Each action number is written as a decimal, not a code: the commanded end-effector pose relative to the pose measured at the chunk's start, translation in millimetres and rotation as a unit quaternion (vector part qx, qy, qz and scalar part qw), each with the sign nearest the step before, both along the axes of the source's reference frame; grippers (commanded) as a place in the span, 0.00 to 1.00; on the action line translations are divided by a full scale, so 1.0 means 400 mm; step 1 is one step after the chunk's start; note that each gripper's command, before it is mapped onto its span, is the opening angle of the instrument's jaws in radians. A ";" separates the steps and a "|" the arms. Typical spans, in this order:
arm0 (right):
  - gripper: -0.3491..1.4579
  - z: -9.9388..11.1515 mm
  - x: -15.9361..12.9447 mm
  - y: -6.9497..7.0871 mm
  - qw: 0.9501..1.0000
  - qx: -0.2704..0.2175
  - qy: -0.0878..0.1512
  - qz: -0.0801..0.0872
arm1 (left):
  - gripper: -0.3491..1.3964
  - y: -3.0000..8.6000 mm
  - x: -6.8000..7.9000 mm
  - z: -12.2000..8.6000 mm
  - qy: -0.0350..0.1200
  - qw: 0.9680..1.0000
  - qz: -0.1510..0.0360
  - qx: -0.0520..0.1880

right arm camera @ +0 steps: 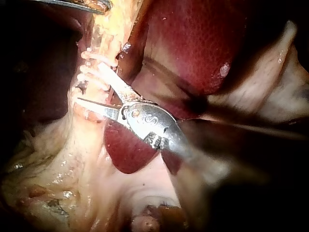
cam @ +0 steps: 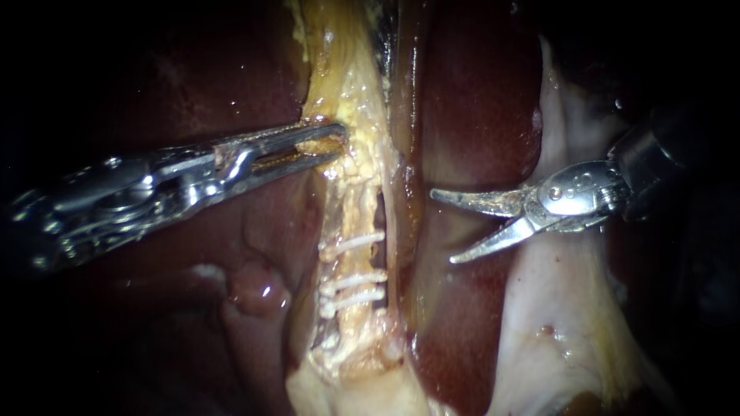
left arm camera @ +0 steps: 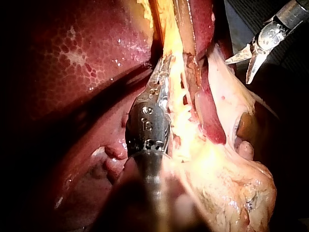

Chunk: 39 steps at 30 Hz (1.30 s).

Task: Go to the cutting position left tube

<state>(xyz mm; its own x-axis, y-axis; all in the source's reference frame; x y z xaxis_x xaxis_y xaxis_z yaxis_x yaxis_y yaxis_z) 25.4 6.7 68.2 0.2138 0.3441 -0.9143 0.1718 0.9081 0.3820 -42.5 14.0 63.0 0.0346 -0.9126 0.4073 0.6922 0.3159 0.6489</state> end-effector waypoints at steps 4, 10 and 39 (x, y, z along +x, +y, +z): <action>0.98 -0.0006 -0.0003 -0.0004 1.000 -0.002 -0.009 -0.008 | 0.00 0.0000 0.0001 -0.0001 0.000 1.000 0.000 0.000; 0.98 -0.0007 0.0005 -0.0005 0.998 -0.012 -0.061 -0.034 | 0.00 0.0001 0.0007 -0.0003 -0.001 1.000 0.001 0.000; 0.93 0.0141 0.0199 -0.0122 0.951 0.152 -0.176 -0.205 | 0.00 0.0050 0.0128 -0.0230 -0.017 1.000 -0.019 -0.005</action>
<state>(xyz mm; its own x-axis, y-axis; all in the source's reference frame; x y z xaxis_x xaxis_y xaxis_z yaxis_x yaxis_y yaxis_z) 33.5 1.7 74.3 0.6661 0.4047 -0.6266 0.3020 0.6218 0.7226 -37.4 15.9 53.7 -0.0144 -0.9094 0.4157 0.6807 0.2956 0.6702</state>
